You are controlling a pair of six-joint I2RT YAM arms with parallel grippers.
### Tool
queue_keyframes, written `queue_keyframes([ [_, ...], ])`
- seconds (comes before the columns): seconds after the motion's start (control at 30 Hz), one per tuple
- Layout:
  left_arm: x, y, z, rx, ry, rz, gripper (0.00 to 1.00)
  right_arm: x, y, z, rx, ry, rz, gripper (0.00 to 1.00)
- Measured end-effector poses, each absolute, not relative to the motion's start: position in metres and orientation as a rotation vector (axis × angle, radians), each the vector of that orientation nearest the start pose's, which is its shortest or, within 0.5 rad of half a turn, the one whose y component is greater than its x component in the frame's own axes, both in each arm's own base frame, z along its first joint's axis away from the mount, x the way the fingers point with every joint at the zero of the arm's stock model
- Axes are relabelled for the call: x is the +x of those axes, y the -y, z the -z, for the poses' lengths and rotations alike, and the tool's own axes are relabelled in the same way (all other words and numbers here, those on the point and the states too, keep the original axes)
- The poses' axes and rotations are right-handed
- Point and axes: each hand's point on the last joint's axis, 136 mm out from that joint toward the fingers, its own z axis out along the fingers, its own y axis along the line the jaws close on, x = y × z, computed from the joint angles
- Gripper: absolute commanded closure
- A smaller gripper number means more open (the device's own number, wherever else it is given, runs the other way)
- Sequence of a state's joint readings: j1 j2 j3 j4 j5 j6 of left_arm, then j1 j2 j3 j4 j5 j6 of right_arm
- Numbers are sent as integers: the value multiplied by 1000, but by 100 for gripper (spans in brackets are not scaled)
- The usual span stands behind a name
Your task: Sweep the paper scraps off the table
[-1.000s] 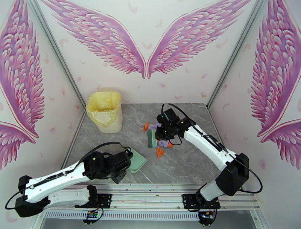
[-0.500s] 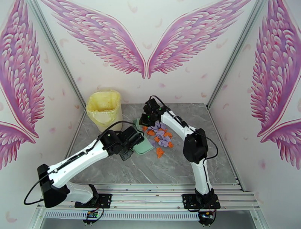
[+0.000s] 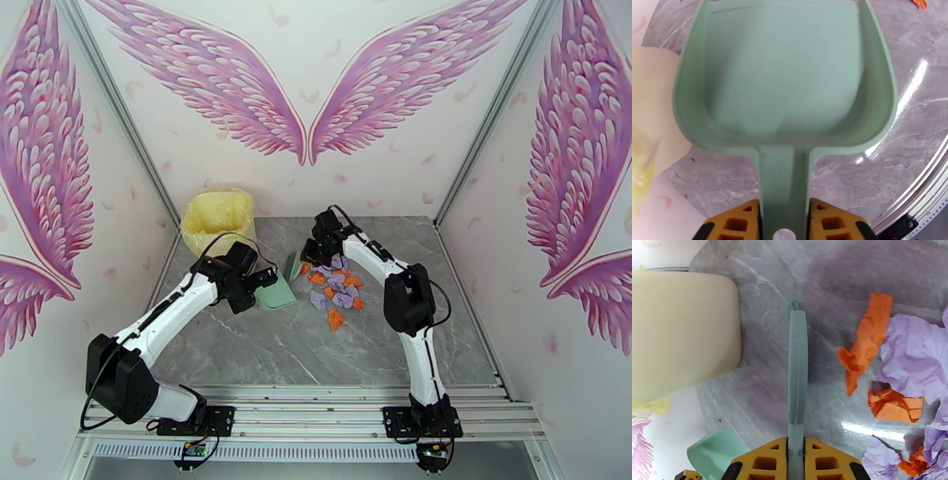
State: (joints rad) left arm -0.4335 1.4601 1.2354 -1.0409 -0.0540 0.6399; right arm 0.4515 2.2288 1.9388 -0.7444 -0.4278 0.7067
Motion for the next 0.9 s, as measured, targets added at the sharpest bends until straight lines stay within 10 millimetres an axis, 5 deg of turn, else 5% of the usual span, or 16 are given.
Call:
queue_keyframes([
  [0.4, 291, 144, -104, 1695, -2296, -58, 100, 449, -242, -112, 289, -2773, -906, 100],
  [0.6, 291, 156, -99, 1750, -2245, -55, 100, 441, -211, -114, 320, -2763, -855, 100],
  [0.9, 289, 154, -82, 1784, -2293, -40, 100, 425, -199, -144, 244, -2710, -874, 100],
])
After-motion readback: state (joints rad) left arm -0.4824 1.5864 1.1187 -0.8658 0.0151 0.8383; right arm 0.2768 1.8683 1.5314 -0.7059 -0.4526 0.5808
